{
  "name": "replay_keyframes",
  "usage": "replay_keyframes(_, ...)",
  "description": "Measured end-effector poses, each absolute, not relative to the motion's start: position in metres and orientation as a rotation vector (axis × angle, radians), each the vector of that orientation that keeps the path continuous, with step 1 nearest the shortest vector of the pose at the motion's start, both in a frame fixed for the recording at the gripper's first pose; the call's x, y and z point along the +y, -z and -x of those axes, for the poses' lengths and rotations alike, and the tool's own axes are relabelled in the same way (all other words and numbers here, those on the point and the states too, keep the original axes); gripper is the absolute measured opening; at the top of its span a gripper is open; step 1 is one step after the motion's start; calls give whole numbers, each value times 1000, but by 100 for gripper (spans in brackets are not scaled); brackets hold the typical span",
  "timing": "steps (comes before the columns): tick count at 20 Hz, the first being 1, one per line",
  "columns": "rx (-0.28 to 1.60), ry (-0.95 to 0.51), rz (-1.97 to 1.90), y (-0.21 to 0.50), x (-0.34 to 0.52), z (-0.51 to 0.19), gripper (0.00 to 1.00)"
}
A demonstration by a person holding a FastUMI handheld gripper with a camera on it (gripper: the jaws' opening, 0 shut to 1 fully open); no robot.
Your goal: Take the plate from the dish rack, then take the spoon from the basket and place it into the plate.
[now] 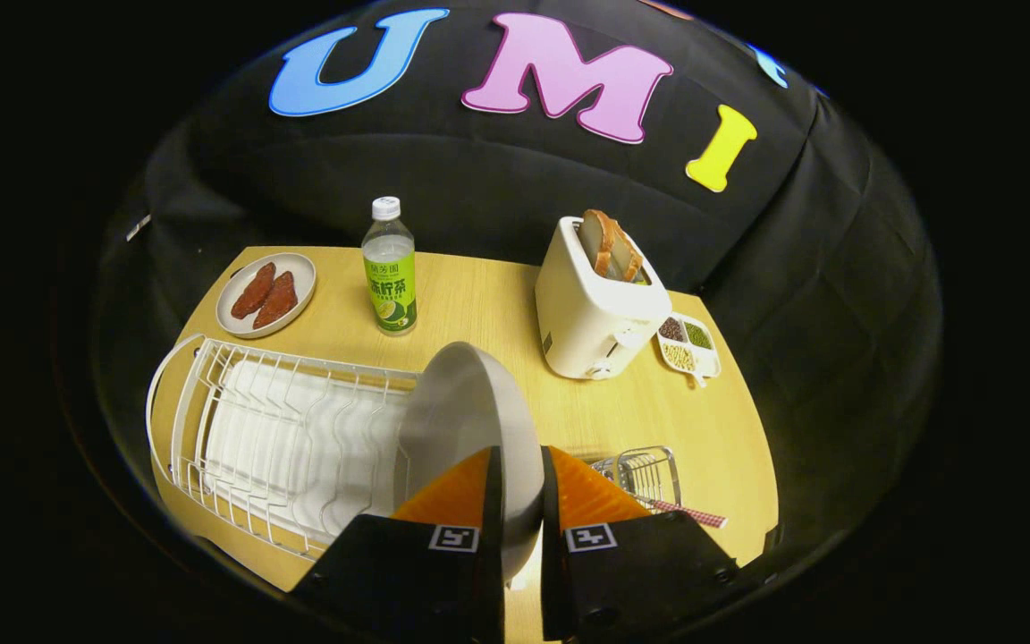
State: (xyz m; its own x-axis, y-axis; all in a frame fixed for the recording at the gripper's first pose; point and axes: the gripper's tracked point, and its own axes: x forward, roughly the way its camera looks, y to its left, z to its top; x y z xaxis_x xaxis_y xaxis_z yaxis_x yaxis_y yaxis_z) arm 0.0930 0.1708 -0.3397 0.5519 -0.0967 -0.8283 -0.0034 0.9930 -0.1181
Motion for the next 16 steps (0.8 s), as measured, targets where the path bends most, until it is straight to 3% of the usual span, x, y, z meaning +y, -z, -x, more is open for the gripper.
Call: replay_keyframes(16, 891, 16, 382, 311, 184, -112, 17)
